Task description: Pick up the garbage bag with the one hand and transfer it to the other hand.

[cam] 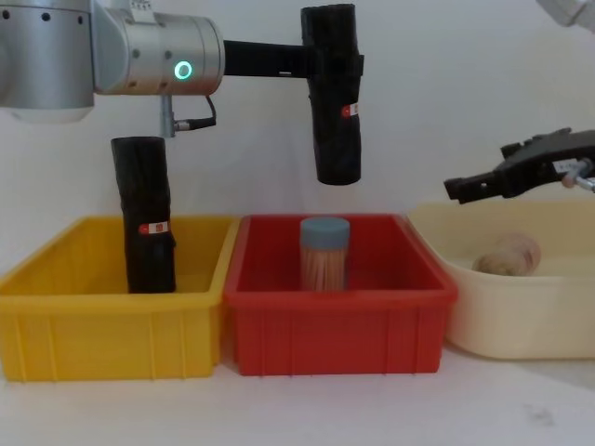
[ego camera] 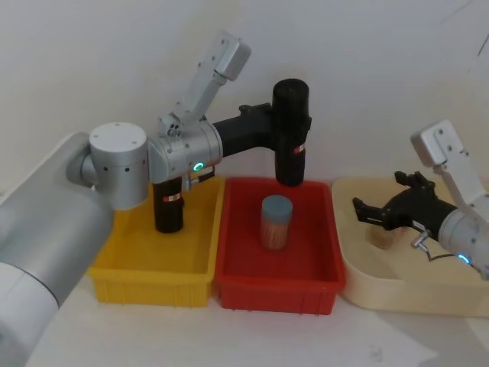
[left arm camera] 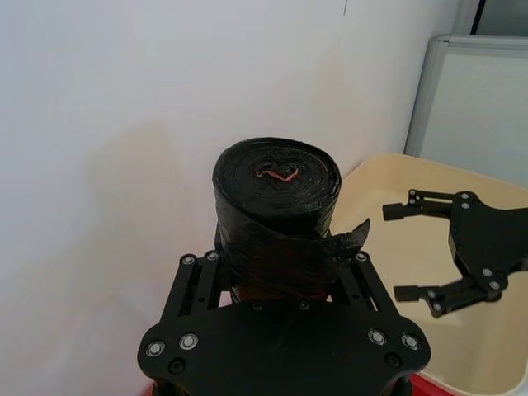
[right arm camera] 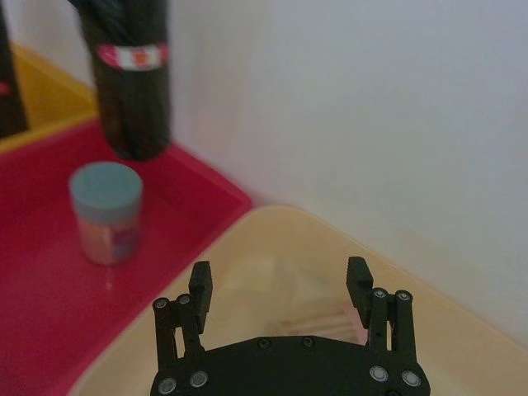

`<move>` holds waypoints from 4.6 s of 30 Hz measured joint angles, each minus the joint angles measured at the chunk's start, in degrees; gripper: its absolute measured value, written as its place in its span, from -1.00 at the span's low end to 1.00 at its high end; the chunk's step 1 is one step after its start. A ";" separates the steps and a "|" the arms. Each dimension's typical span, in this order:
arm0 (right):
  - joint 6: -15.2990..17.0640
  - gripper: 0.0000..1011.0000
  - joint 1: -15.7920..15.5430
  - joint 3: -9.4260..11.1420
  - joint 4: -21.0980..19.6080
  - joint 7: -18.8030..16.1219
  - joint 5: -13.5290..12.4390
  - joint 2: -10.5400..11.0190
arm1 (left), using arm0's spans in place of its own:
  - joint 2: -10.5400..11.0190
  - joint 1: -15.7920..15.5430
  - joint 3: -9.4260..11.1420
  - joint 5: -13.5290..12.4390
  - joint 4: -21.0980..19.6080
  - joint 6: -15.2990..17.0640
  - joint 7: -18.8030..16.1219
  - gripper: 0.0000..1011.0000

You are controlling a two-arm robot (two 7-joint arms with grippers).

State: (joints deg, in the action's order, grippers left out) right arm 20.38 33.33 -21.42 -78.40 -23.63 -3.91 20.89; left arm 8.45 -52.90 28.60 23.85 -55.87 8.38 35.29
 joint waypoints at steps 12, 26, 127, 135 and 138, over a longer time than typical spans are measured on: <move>-0.55 0.99 1.10 -0.74 -0.67 -4.03 -3.61 -2.29 | -0.94 -1.47 0.75 -0.05 2.40 -0.77 1.02 0.03; -0.04 0.99 5.28 -2.76 3.81 -6.55 -6.31 -6.63 | -1.27 -1.99 1.02 -0.08 3.27 -1.05 1.38 0.03; 4.42 -0.05 11.18 1.44 20.64 8.54 -2.08 -7.60 | -1.43 -2.24 1.13 -0.07 3.68 -1.18 1.55 0.98; 6.18 0.39 10.66 1.52 19.97 9.03 -1.11 -6.24 | -1.43 -2.24 1.13 -0.07 3.68 -1.18 1.54 0.98; 6.75 0.58 10.49 1.54 19.74 9.16 -0.78 -5.81 | -1.43 -2.24 1.14 -0.07 3.68 -1.18 1.54 0.98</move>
State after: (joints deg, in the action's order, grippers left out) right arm 27.13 43.82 -19.87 -58.66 -14.47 -4.69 15.07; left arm 7.02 -55.15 29.73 23.78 -52.19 7.20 36.83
